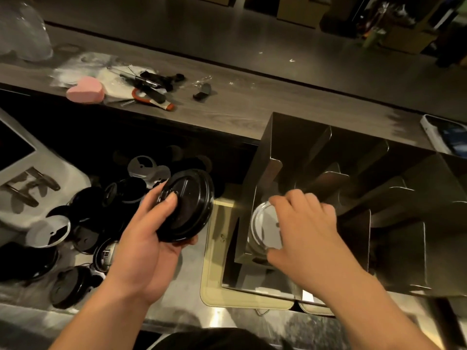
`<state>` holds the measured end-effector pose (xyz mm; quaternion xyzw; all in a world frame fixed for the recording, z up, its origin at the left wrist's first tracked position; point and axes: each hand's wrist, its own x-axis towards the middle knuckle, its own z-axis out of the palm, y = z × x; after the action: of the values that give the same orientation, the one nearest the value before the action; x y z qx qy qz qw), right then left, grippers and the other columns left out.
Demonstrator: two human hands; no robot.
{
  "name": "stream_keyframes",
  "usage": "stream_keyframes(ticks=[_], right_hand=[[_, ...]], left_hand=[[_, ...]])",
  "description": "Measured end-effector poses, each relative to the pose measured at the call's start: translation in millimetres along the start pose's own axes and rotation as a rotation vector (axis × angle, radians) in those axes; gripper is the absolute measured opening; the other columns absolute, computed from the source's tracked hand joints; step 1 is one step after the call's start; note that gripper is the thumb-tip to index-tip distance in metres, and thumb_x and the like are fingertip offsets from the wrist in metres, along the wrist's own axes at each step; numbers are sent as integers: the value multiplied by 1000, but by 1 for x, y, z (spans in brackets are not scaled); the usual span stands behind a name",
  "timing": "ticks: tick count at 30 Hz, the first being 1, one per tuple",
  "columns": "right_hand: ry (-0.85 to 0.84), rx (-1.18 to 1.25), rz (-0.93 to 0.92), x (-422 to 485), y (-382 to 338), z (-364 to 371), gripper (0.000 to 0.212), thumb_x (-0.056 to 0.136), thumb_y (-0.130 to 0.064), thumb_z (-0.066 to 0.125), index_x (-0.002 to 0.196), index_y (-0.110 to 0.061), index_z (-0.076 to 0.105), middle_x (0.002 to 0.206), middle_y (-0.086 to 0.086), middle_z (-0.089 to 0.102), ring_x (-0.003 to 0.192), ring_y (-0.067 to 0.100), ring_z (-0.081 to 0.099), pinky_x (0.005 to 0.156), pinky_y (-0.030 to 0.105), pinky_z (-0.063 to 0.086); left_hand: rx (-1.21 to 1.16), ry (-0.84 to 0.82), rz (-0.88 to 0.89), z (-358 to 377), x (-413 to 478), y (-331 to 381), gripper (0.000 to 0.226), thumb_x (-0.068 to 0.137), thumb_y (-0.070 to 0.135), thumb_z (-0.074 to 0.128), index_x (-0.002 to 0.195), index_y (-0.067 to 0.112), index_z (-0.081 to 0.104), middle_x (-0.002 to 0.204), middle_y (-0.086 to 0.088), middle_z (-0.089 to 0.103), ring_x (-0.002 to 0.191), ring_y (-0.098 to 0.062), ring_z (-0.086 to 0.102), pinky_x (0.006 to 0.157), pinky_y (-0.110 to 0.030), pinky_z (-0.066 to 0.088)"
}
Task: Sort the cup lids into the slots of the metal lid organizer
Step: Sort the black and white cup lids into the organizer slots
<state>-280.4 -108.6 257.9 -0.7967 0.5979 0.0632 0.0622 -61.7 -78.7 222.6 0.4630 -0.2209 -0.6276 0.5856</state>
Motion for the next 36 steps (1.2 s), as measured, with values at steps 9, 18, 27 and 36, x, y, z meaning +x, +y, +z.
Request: stream_keyframes(ticks=[9, 18, 27, 36], right_hand=[[-126, -230, -137, 19, -6, 24, 56, 88, -37, 64, 137, -23, 43, 119, 1, 50, 109, 19, 50, 92, 36, 36], [-213, -75, -55, 18, -8, 24, 67, 85, -4, 68, 140, -21, 34, 133, 3, 38, 113, 22, 52, 84, 32, 51], [168, 590, -191, -31, 25, -32, 37, 83, -36, 69, 118, -43, 57, 119, -26, 55, 110, -4, 54, 85, 15, 49], [107, 623, -386, -66, 58, -25, 77, 69, -64, 75, 135, -56, 35, 142, -42, 27, 137, -14, 25, 106, 8, 31]], left_hand=[[-8, -10, -71, 5, -1, -1, 44, 80, 26, 59, 123, 25, 67, 113, -4, 74, 90, -16, 73, 77, -36, 48], [-33, -9, -77, 15, -12, -5, 48, 78, 23, 62, 126, 22, 64, 115, -7, 74, 101, -23, 72, 81, -38, 50], [249, -8, 111, 42, -31, -7, 42, 72, 24, 85, 108, 39, 69, 110, 2, 73, 104, -22, 71, 80, -42, 60], [468, -245, 83, 98, -43, -36, 36, 76, 12, 84, 99, 36, 70, 99, 2, 75, 94, -18, 73, 80, -35, 60]])
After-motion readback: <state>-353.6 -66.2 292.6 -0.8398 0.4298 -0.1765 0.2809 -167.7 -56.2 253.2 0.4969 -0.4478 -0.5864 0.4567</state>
